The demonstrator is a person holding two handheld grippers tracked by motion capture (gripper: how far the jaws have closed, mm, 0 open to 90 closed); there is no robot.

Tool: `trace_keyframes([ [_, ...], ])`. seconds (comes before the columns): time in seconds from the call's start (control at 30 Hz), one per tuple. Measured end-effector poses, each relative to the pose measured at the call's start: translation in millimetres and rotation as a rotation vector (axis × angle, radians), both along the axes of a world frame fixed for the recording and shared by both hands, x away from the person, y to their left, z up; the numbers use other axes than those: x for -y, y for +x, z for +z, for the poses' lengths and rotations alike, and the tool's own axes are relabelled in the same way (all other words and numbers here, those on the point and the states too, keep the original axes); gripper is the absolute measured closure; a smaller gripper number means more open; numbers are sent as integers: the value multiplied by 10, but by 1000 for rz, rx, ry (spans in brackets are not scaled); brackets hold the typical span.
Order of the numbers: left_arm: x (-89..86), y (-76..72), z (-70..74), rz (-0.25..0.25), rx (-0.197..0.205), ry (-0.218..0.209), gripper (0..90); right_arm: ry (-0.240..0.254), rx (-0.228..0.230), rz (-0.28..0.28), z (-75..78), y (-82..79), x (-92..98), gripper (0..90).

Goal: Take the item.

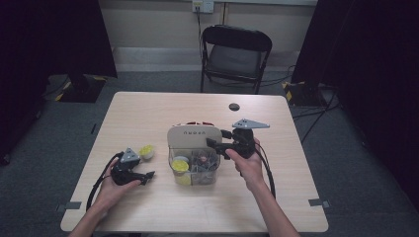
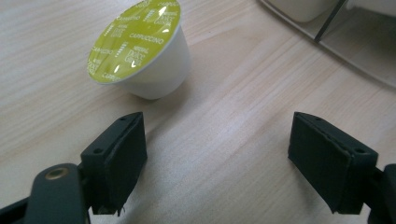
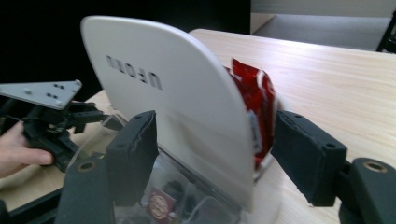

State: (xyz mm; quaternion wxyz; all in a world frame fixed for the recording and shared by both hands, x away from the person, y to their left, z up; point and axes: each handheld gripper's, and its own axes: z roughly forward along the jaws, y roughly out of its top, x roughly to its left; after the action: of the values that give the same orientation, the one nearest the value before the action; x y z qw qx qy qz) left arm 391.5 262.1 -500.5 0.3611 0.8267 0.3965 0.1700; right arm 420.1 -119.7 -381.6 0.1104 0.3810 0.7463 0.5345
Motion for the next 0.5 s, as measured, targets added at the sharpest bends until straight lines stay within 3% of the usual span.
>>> trace_keyframes([
  [0.23, 1, -1, -10, 3, 10, 2, 150, 9, -3, 41, 26, -38, -30, 369],
  [0.5, 5, 2, -13, 5, 5, -4, 147, 15, 0, 49, 26, -58, -24, 372],
])
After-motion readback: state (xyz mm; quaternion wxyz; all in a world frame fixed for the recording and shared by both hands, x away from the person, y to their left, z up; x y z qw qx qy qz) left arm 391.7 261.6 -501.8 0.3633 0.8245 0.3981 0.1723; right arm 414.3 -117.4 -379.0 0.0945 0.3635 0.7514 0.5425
